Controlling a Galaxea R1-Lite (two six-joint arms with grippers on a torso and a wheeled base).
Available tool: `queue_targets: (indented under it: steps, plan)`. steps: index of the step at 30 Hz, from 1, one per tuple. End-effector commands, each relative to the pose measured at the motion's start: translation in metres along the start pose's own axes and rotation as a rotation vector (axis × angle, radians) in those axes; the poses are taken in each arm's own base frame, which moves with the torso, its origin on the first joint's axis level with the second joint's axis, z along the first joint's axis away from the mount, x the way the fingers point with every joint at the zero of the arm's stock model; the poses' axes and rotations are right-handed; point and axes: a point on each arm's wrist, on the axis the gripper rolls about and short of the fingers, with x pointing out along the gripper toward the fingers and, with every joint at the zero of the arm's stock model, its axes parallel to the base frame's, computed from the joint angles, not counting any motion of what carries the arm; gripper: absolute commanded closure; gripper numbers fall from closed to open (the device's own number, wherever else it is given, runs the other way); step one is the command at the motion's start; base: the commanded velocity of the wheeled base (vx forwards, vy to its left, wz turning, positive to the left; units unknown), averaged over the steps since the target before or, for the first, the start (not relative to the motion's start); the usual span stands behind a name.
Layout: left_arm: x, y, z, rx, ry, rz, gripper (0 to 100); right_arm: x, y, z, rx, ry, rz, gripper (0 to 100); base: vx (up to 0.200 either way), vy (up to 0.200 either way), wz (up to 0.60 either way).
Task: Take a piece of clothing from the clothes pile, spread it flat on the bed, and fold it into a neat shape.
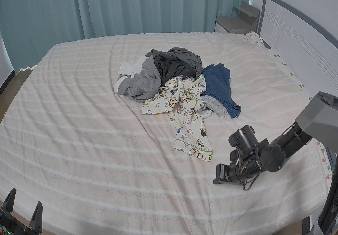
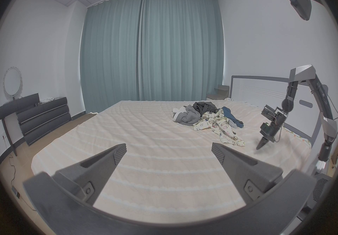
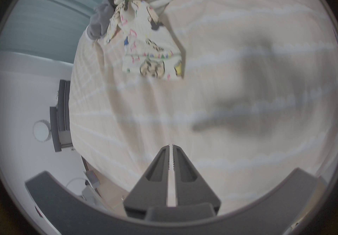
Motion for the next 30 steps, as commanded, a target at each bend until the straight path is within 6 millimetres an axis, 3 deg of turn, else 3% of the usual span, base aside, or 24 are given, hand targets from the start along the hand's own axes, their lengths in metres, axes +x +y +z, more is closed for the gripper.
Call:
queue_targets:
  steps: [1, 6, 7, 8, 9, 10, 14, 19, 25, 30]
  plan:
    - [0.0, 0.0, -0.005, -0.002, 0.0, 0.0, 0, -0.016, -0.008, -0.039, -0.075, 0.042, 0.026, 100, 0.0, 0.0, 0.0]
    - [0.0, 0.0, -0.005, -0.001, 0.0, 0.002, 0, -0.01, -0.005, -0.016, -0.085, -0.095, 0.094, 100, 0.0, 0.0, 0.0]
    - [0.0, 0.0, -0.005, 0.0, 0.0, 0.0, 0, -0.014, -0.005, 0.003, -0.094, -0.175, 0.121, 100, 0.0, 0.0, 0.0]
    - [0.0, 0.0, -0.005, 0.0, 0.0, 0.0, 0, -0.014, -0.005, 0.003, -0.094, -0.175, 0.121, 100, 0.0, 0.0, 0.0]
    - [0.0, 0.0, -0.005, -0.002, 0.0, 0.0, 0, -0.017, -0.006, 0.019, -0.106, -0.22, 0.125, 100, 0.0, 0.0, 0.0]
    - [0.0, 0.0, -0.005, 0.0, 0.0, 0.003, 0, -0.017, -0.006, 0.029, -0.113, -0.242, 0.125, 0, 0.0, 0.0, 0.0]
    - [0.0, 0.0, -0.005, -0.002, 0.0, 0.0, 0, -0.002, -0.006, 0.071, -0.129, -0.313, 0.123, 0, 0.0, 0.0, 0.0]
    - [0.0, 0.0, -0.005, 0.0, 0.0, 0.0, 0, 0.025, 0.002, 0.103, -0.179, -0.369, 0.134, 0, 0.0, 0.0, 0.0]
    - [0.0, 0.0, -0.005, 0.0, 0.0, 0.0, 0, 0.065, 0.004, 0.124, -0.198, -0.355, 0.12, 0, 0.0, 0.0, 0.0]
    - [0.0, 0.0, -0.005, 0.0, 0.0, 0.002, 0, 0.091, -0.001, 0.129, -0.26, -0.335, 0.096, 0, 0.0, 0.0, 0.0]
